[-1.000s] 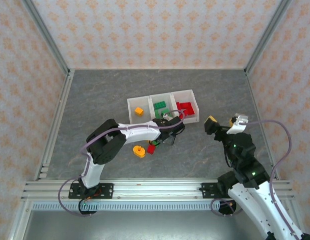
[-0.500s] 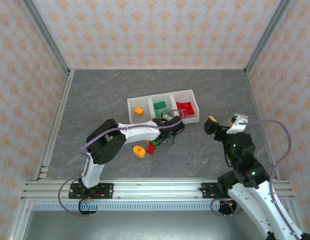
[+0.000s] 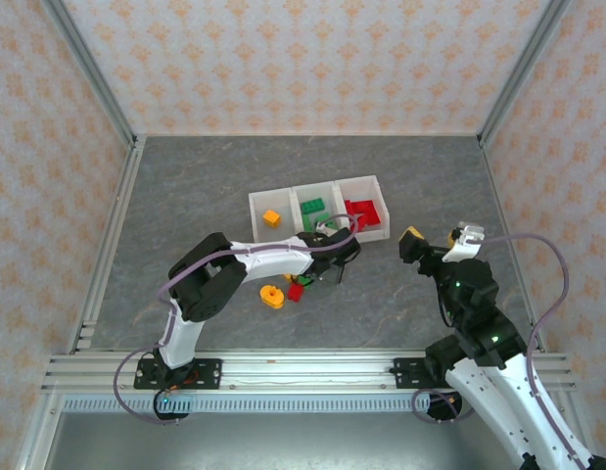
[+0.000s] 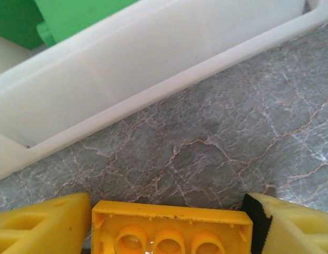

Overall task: Sort the legos into containers by color
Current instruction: Pick up the lego from the center of the table, then place the lego in the container.

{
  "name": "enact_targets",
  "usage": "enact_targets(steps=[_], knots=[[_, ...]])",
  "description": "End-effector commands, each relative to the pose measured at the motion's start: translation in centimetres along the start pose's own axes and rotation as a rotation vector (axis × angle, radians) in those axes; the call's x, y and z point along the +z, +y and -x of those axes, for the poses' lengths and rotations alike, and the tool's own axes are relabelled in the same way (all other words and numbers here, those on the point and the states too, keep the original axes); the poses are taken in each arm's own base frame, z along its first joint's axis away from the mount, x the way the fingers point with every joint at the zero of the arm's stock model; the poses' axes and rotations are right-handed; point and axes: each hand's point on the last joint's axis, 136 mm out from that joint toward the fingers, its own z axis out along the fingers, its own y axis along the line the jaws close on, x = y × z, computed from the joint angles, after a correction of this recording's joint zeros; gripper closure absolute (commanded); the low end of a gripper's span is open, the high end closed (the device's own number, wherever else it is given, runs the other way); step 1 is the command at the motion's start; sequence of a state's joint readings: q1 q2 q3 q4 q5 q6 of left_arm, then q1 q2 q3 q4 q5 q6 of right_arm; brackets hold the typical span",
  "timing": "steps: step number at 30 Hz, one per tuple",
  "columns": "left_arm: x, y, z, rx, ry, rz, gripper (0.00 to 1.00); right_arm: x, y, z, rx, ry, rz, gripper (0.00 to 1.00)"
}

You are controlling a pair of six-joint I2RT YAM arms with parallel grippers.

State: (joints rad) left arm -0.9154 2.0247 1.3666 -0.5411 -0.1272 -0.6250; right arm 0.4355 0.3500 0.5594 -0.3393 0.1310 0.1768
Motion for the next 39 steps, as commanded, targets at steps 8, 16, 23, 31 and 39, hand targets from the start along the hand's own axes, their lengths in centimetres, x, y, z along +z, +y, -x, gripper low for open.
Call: enact_targets(steps=[8, 16, 23, 31, 39], knots=[[1.7, 0.5, -2.4, -0.011, 0.077, -0.018, 0.38, 0.2, 0.1, 0.0, 0.014, -0.005, 0.005, 0.00], [-2.7, 0.6, 1.3, -0.023, -0.097, -0.019, 0.55, 0.2, 0.1, 0.0, 0.014, -0.005, 0.005, 0.00], [-8.8, 2.3, 5.3, -0.064, -0.275, -0.009, 0.55, 0.2, 0.1, -0.1, 0.014, -0.003, 0.003, 0.00], [-10.1, 9.1, 8.7, -0.132, -0.317, 0.131, 0.55, 0.3, 0.2, -0.1, 0.013, 0.002, 0.009, 0.00], [-9.5, 14.4, 11.3, -0.257, -0.327, 0.150, 0.53, 0.2, 0.2, -0.1, 0.015, 0.000, 0.007, 0.00]])
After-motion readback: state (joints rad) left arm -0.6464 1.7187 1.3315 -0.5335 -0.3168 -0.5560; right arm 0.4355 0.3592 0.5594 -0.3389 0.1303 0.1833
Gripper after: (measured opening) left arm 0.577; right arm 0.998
